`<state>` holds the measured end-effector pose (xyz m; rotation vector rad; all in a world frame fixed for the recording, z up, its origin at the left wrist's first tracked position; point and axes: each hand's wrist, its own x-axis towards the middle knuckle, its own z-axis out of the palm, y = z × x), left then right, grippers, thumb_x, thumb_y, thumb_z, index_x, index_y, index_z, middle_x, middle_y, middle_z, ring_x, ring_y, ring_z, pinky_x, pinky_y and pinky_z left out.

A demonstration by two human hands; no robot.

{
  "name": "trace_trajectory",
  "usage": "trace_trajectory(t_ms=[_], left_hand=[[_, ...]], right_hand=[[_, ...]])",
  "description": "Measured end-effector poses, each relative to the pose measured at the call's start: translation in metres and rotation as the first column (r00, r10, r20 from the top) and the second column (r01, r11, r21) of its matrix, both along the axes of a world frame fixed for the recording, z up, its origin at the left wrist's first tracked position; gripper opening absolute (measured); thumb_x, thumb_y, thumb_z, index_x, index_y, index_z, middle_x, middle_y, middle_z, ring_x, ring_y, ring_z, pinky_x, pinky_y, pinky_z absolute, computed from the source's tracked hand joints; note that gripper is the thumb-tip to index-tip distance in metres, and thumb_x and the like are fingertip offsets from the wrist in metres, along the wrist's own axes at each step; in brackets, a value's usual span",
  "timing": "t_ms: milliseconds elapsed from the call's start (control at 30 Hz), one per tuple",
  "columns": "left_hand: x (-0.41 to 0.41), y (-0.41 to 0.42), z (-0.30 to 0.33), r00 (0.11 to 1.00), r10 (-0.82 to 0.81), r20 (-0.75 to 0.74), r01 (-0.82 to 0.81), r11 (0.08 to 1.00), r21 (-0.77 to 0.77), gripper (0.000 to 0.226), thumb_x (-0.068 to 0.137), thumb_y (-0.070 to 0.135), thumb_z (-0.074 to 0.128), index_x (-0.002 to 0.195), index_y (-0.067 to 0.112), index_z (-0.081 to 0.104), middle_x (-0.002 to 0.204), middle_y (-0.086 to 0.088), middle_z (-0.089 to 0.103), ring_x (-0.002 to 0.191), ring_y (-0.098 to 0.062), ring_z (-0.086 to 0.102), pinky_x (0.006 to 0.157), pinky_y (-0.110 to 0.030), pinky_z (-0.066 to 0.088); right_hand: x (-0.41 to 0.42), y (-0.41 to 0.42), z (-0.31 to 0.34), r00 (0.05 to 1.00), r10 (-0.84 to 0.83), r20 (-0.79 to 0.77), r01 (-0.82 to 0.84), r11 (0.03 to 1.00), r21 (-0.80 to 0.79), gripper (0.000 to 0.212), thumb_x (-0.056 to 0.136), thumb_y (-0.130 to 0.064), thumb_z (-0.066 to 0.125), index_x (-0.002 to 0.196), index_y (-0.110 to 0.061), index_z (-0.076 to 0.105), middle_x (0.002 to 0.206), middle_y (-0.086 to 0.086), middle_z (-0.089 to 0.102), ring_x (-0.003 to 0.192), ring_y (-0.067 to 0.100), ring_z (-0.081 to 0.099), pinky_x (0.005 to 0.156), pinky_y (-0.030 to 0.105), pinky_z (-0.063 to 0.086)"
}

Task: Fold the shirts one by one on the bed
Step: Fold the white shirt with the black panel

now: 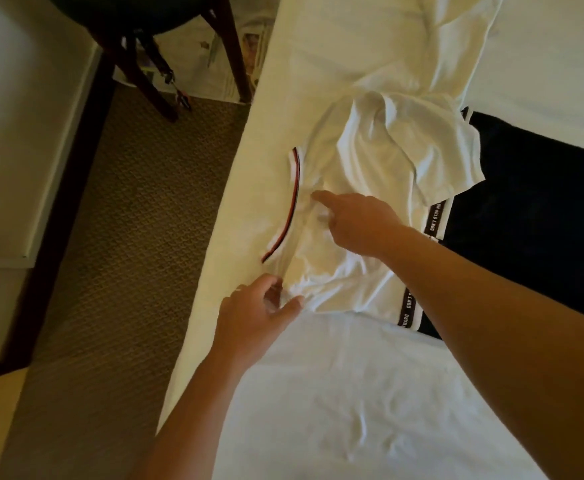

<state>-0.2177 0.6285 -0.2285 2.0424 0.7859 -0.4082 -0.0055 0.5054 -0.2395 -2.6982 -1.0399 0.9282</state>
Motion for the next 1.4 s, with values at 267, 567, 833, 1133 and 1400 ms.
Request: trace_trajectory(t_ms=[267,567,833,1133,1400], left_hand=[[0.0,0.006,-0.005,0.967,0.226,0.118,-0.212,0.969,-0.126,0.014,0.096,0.024,0.067,0.083,0.021,0.063,0.066,0.013,0.057,0.06,-0.001,0.05,0.06,-0.019,0.037],[0.001,0.008,-0.012,0.954,0.282,0.103,-0.273,0.957,-0.094,0.022,0.092,0.049,0.061,0.088,0.027,0.059,0.063,0.014,0.058,0.057,-0.006,0.05,0.063,-0.035,0.04],[0.013,-0.006,-0.005,0.998,0.065,-0.006,-0.055,0.879,0.474,0.013,0.089,0.029,0.065,0.101,0.025,0.063,0.087,0.009,0.062,0.09,-0.025,0.055,0.079,-0.038,0.029],[0.07,-0.071,-0.011,0.94,-0.178,0.29,-0.006,0.842,0.539,0.046,0.082,0.026,0.059,0.125,0.011,0.058,0.125,-0.01,0.059,0.116,-0.036,0.056,0.086,-0.048,0.046],[0.071,-0.077,-0.071,0.959,-0.282,-0.008,0.223,0.739,0.636,0.077,0.099,0.057,0.037,0.159,0.009,0.025,0.166,-0.018,0.019,0.148,-0.037,0.026,0.115,-0.05,0.027]], right_hand=[[0.026,0.009,-0.002,0.956,-0.293,0.015,0.288,0.947,0.145,0.017,0.093,-0.027,0.053,0.104,-0.026,0.065,0.102,0.008,0.068,0.093,0.031,0.061,0.074,0.033,0.043],[0.022,0.003,-0.012,0.907,-0.42,-0.034,0.414,0.875,0.25,0.013,0.097,-0.024,0.056,0.105,-0.018,0.065,0.103,-0.001,0.063,0.1,0.024,0.06,0.077,0.03,0.041],[0.016,-0.009,-0.014,0.881,-0.452,-0.141,0.47,0.799,0.375,0.047,0.093,-0.012,0.055,0.138,-0.019,0.051,0.121,0.002,0.06,0.112,0.023,0.055,0.094,0.035,0.045],[0.027,-0.059,-0.01,0.663,-0.716,0.221,0.586,0.679,0.442,0.03,0.095,-0.018,0.056,0.124,-0.017,0.06,0.126,0.008,0.053,0.115,0.029,0.05,0.088,0.046,0.05],[0.048,-0.07,-0.023,0.717,-0.638,0.28,0.626,0.767,0.144,0.044,0.097,-0.039,0.052,0.134,-0.014,0.046,0.136,0.014,0.042,0.122,0.036,0.041,0.096,0.047,0.043]])
